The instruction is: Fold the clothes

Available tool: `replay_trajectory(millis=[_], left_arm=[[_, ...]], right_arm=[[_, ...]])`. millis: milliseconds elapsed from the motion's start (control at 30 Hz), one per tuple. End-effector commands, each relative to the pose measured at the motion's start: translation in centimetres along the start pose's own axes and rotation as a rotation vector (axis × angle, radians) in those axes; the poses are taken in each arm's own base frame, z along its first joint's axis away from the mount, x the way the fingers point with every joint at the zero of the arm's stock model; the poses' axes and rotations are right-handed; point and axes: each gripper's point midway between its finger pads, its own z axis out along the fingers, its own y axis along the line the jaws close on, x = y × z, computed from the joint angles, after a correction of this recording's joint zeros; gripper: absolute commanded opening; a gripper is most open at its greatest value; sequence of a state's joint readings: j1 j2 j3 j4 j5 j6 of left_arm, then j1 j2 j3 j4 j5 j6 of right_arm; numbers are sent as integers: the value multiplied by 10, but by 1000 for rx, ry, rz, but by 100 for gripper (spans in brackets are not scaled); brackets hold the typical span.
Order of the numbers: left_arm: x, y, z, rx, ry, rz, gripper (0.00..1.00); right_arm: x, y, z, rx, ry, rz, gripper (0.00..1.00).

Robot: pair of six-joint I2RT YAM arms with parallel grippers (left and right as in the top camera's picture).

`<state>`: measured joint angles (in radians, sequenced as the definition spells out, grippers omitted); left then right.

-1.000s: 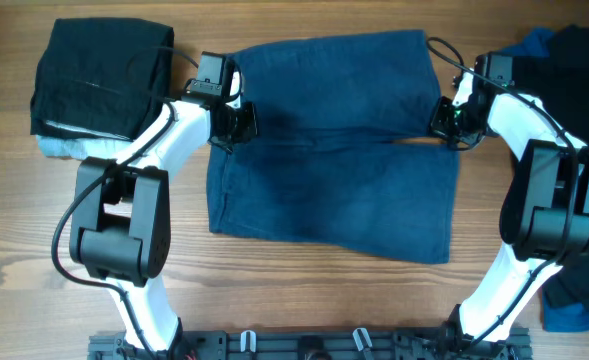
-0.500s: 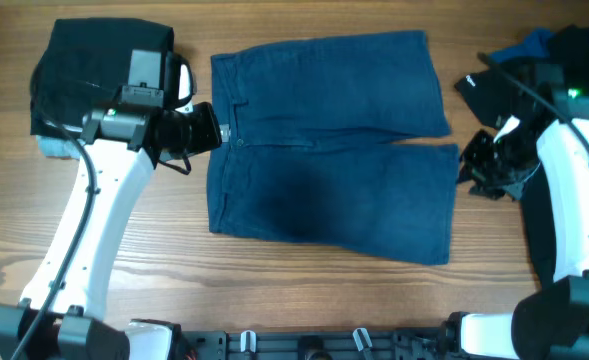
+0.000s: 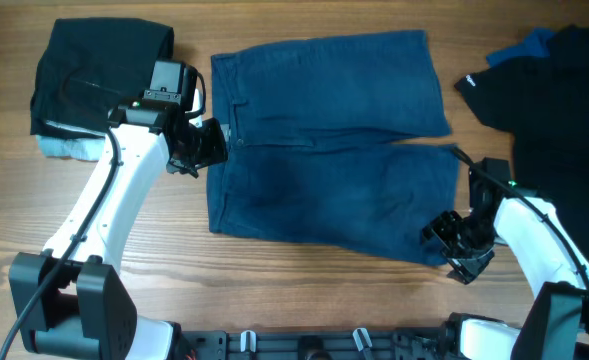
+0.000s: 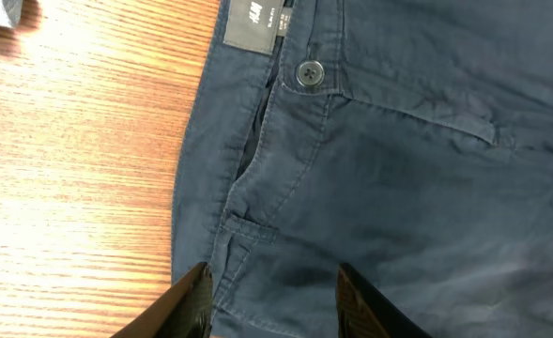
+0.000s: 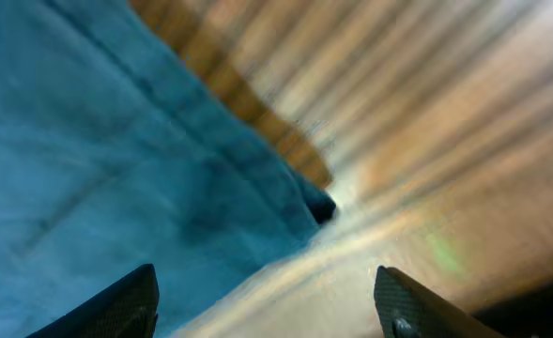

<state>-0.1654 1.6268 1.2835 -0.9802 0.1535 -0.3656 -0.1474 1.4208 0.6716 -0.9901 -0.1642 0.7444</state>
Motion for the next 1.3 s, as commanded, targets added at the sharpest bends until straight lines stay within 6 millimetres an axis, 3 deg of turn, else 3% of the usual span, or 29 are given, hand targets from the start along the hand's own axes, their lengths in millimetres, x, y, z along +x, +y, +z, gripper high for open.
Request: replay_trajectory(millis=[0, 133, 200, 267, 400, 467, 533, 633, 767, 833, 1067, 1267], left_arm=[[1, 2, 3, -9, 7, -6, 42], [1, 2, 3, -9, 7, -7, 42], [1, 2, 3, -9, 7, -7, 42], [1, 2, 3, -9, 7, -7, 42], [3, 3, 3, -13, 14, -8, 47], [7, 5, 3, -21, 30, -15, 51], [17, 9, 3, -40, 67, -51, 47], [28, 19, 8, -82, 100, -85, 53], [82, 51, 49, -166, 221, -287, 54], [110, 52, 73, -111, 280, -335, 52], [129, 53, 82, -87, 329, -362, 57], [127, 52, 83, -82, 321, -360, 57]], right_arm=[[-2, 0, 11, -23, -16, 72, 74], [-6, 0, 25, -53, -42, 169, 72], [-12, 4, 25, -72, -66, 162, 65], [-19, 11, 24, -101, -91, 156, 55], [-22, 14, 23, -116, -104, 149, 21], [-22, 14, 23, -116, -103, 149, 12], [-19, 18, 23, -133, -85, 146, 4], [-18, 18, 23, -136, -81, 142, 4], [-18, 18, 23, -136, -84, 120, 4], [-19, 18, 23, -136, -84, 120, 4], [-20, 20, 23, -142, -93, 92, 4], [-20, 20, 23, -142, -93, 92, 4]])
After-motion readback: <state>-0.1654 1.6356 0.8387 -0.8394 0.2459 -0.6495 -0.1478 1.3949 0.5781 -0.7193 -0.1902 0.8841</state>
